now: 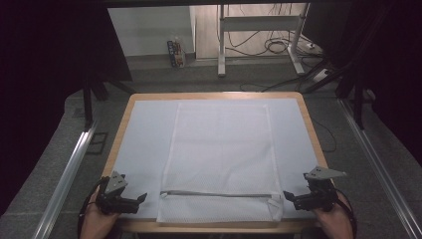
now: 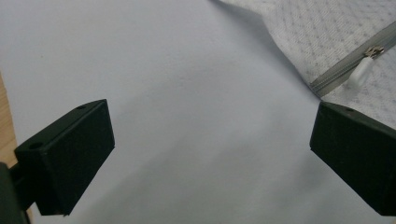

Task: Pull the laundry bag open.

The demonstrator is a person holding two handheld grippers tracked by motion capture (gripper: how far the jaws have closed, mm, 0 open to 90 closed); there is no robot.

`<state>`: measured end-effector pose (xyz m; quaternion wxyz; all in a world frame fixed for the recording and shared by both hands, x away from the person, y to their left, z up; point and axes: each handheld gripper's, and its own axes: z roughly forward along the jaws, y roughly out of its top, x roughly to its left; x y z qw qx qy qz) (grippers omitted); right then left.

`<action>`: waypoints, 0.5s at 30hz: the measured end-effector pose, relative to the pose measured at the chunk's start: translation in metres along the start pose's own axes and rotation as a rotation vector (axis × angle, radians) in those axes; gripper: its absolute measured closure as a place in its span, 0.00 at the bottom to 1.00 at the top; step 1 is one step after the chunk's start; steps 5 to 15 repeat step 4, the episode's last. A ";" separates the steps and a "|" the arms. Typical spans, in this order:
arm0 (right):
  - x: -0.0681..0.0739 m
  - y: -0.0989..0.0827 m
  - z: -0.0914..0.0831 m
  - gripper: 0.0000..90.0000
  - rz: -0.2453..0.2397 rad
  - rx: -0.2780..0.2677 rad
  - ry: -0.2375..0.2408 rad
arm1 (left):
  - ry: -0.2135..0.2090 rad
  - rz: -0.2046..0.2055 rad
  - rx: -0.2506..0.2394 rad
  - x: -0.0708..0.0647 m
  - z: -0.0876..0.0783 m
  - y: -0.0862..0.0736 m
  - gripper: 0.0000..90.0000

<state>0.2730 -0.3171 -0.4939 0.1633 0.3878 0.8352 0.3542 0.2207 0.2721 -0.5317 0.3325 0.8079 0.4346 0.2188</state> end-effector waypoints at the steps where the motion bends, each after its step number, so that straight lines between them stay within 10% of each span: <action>1: 0.000 0.000 0.001 0.00 -0.003 0.001 -0.001 | 0.001 0.002 0.002 0.000 0.000 0.000 0.00; 15: 0.001 0.000 0.002 0.00 -0.010 0.006 0.000 | 0.006 0.006 0.009 0.000 0.001 0.001 0.00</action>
